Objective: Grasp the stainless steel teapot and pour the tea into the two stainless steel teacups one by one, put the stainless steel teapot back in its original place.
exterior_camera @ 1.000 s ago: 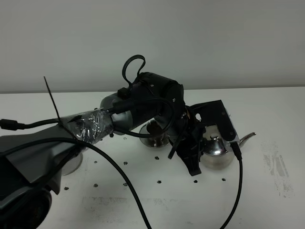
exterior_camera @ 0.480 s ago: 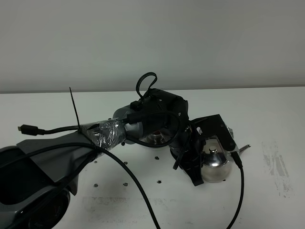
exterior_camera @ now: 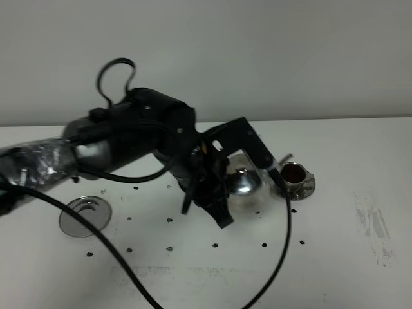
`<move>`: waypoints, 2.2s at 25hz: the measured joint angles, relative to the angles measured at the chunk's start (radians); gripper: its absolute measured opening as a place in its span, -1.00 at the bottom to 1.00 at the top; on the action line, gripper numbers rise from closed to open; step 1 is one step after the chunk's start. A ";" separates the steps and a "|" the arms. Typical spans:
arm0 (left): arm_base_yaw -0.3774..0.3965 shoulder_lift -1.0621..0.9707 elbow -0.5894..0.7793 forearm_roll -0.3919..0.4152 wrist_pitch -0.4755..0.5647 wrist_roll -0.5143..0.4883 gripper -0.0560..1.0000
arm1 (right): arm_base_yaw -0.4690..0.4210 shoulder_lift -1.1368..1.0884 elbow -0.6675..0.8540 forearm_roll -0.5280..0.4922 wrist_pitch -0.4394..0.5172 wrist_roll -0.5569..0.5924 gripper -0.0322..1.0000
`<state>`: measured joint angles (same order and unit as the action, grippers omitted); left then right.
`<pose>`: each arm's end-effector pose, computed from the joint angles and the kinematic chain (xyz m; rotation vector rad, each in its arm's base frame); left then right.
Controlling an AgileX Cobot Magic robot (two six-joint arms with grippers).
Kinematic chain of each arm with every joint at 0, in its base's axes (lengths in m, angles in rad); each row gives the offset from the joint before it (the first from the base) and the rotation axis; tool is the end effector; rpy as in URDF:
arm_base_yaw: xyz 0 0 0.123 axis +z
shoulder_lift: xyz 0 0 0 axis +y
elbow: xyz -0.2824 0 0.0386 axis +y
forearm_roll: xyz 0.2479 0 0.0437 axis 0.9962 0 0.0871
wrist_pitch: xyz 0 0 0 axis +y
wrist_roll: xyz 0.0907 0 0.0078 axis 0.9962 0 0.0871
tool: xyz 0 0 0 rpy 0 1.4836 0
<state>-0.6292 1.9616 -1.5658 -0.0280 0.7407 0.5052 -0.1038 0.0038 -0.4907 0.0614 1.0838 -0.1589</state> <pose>0.3500 -0.2569 0.2352 1.3912 2.2220 -0.0753 -0.0038 0.0054 0.2729 -0.0605 2.0792 -0.0865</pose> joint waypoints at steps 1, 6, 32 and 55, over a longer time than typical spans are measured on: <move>0.027 -0.042 0.043 0.013 -0.002 -0.047 -0.41 | 0.000 0.000 0.000 0.000 0.000 0.000 -0.18; 0.177 -0.207 0.221 0.069 -0.003 -0.241 -0.41 | 0.000 0.000 0.000 0.000 0.000 0.000 -0.18; 0.512 -0.104 0.415 0.052 -0.157 -0.382 -0.41 | 0.000 0.000 0.000 0.000 0.000 0.000 -0.18; 0.482 -0.088 0.414 0.054 -0.169 -0.382 -0.41 | 0.000 0.000 0.000 0.000 0.000 0.000 -0.18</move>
<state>-0.1471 1.8733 -1.1515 0.0257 0.5713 0.1235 -0.1038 0.0038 -0.4907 0.0614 1.0838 -0.1586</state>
